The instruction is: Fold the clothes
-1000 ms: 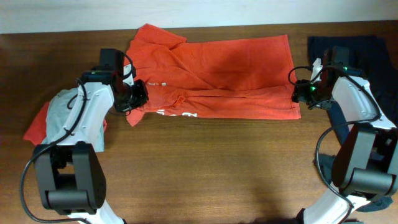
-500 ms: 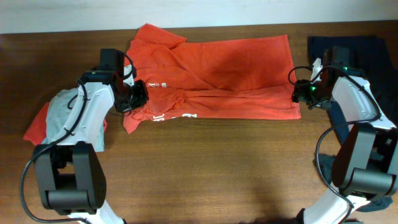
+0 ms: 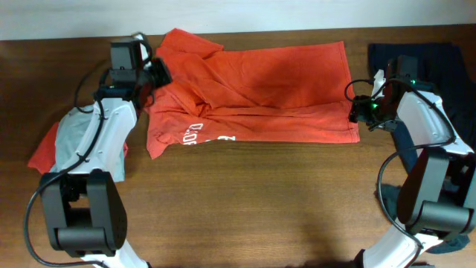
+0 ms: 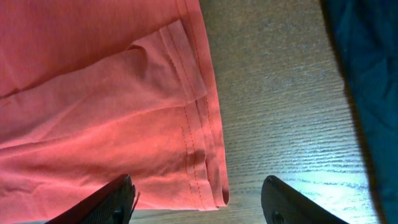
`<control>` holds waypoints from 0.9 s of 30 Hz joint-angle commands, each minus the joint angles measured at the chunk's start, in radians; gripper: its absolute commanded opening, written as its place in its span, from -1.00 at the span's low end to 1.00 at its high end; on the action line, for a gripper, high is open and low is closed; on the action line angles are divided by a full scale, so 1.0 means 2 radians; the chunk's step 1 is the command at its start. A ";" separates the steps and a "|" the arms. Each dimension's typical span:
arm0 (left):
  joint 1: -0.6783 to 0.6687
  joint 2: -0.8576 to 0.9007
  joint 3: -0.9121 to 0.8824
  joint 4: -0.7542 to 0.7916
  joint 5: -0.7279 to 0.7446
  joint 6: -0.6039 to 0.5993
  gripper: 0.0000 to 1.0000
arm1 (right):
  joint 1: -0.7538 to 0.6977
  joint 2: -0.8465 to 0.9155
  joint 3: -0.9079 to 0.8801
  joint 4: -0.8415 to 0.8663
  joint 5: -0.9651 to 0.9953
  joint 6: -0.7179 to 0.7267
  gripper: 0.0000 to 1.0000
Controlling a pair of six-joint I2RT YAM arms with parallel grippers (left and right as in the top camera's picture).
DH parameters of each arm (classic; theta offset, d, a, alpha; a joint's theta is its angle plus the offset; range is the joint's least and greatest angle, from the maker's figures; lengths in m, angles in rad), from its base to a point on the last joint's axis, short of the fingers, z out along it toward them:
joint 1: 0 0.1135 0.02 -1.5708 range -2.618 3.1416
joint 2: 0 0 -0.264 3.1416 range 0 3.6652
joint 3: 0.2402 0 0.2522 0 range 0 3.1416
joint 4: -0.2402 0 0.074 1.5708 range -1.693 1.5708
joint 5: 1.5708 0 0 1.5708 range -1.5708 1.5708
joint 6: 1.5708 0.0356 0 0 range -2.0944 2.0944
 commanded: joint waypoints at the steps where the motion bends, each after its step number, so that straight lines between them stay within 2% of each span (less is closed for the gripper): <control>1: 0.003 -0.009 0.005 -0.006 -0.005 -0.004 -0.44 | -0.003 0.004 0.007 -0.002 -0.001 0.002 0.41; 4: 0.003 -0.009 0.005 -0.079 0.012 -0.004 -0.44 | -0.003 0.004 0.007 -0.002 0.000 0.002 0.41; 6: 0.003 -0.009 0.005 -0.172 0.010 0.000 -0.44 | -0.003 0.004 0.007 -0.002 0.001 0.002 0.40; 7: 0.003 -0.009 0.005 -0.249 -0.006 0.000 -0.46 | -0.003 0.004 0.007 -0.002 0.001 0.002 0.41; 9: 0.003 -0.009 0.004 -0.327 -0.035 0.000 -0.78 | -0.003 0.004 0.007 -0.002 0.001 0.002 0.41; 10: 0.003 -0.009 0.003 -0.363 -0.053 0.000 -0.87 | -0.003 0.004 0.007 -0.002 0.001 0.002 0.41; 12: 0.003 -0.009 -0.002 -0.398 -0.072 -0.001 -0.91 | -0.003 0.004 0.007 -0.002 0.001 0.002 0.41; 17: 0.002 -0.009 -0.029 -0.399 -0.056 0.000 -0.85 | -0.003 0.004 0.007 -0.002 0.001 0.002 0.42; 19: 0.003 -0.009 -0.047 -0.382 -0.057 0.000 -0.45 | -0.003 0.004 0.007 -0.003 0.001 0.002 0.41; 21: 0.003 -0.009 -0.069 -0.349 -0.057 0.000 -0.21 | -0.003 0.004 0.007 -0.004 0.001 0.002 0.41; 27: 0.003 -0.008 -0.119 -0.280 -0.057 0.000 -0.11 | -0.003 0.004 0.007 -0.004 0.001 0.002 0.41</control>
